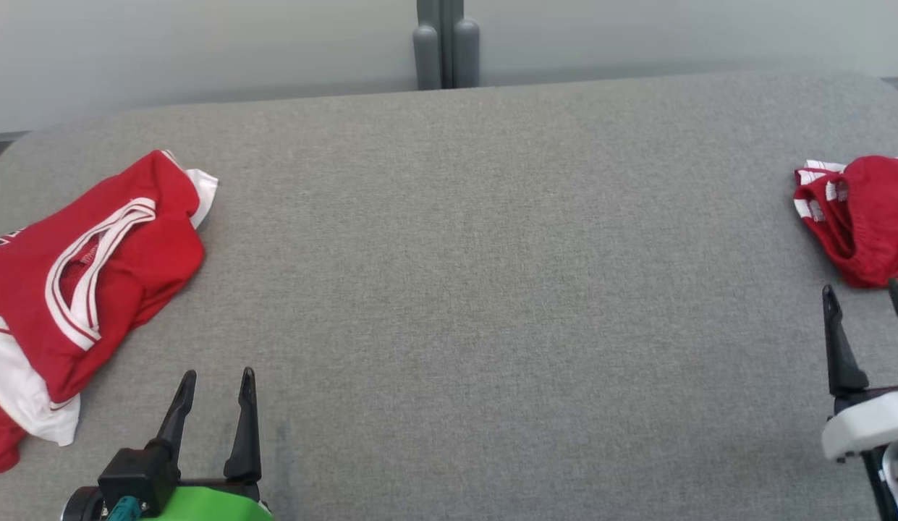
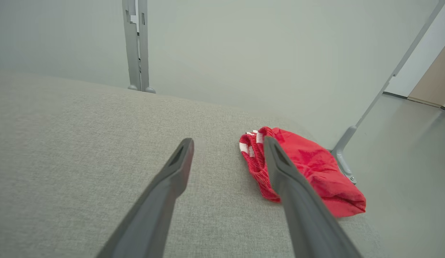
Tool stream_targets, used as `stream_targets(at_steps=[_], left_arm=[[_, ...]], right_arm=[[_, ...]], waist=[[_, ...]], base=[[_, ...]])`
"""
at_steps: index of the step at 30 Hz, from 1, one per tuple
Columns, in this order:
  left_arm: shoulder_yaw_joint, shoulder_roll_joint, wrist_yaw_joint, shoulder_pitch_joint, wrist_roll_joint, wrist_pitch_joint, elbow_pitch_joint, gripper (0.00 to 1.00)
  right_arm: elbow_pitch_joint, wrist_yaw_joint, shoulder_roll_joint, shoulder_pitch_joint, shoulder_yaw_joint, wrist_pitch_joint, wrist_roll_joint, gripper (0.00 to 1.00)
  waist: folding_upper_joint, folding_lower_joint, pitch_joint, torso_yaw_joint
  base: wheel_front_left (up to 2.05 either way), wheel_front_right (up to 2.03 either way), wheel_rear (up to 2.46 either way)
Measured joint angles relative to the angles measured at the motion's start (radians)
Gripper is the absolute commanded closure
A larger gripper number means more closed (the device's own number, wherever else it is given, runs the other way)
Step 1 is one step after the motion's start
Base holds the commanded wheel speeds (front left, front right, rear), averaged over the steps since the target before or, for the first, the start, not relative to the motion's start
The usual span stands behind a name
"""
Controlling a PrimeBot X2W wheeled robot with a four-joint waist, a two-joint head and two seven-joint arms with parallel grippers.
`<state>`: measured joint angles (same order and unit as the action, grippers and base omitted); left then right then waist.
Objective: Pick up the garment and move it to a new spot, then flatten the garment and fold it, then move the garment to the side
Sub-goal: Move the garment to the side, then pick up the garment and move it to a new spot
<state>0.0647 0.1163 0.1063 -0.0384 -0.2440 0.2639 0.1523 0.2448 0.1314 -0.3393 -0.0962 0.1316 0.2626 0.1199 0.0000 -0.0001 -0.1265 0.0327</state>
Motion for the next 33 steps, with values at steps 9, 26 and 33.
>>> stream_targets(at_steps=[9,26,33], left_arm=[[-0.016,-0.002,0.014,-0.027,0.0,0.0,0.107,0.0],[-0.066,-0.025,0.021,-0.053,0.017,0.0,0.125,0.0],[-0.065,-0.032,0.022,-0.053,0.02,0.0,0.111,0.0]], right_arm=[[-0.143,0.0,0.194,0.205,0.037,0.0,-0.078,0.0],[-0.14,0.0,0.274,0.269,0.044,0.0,-0.099,0.0],[-0.13,0.0,0.278,0.267,0.046,0.0,-0.101,0.0]], waist=[[0.0,0.0,0.093,0.052],[0.0,0.0,0.141,0.042],[0.0,0.0001,0.141,0.046]], base=[[0.0,0.0,0.0],[0.0,0.0,0.0],[0.0,0.0,0.0]])
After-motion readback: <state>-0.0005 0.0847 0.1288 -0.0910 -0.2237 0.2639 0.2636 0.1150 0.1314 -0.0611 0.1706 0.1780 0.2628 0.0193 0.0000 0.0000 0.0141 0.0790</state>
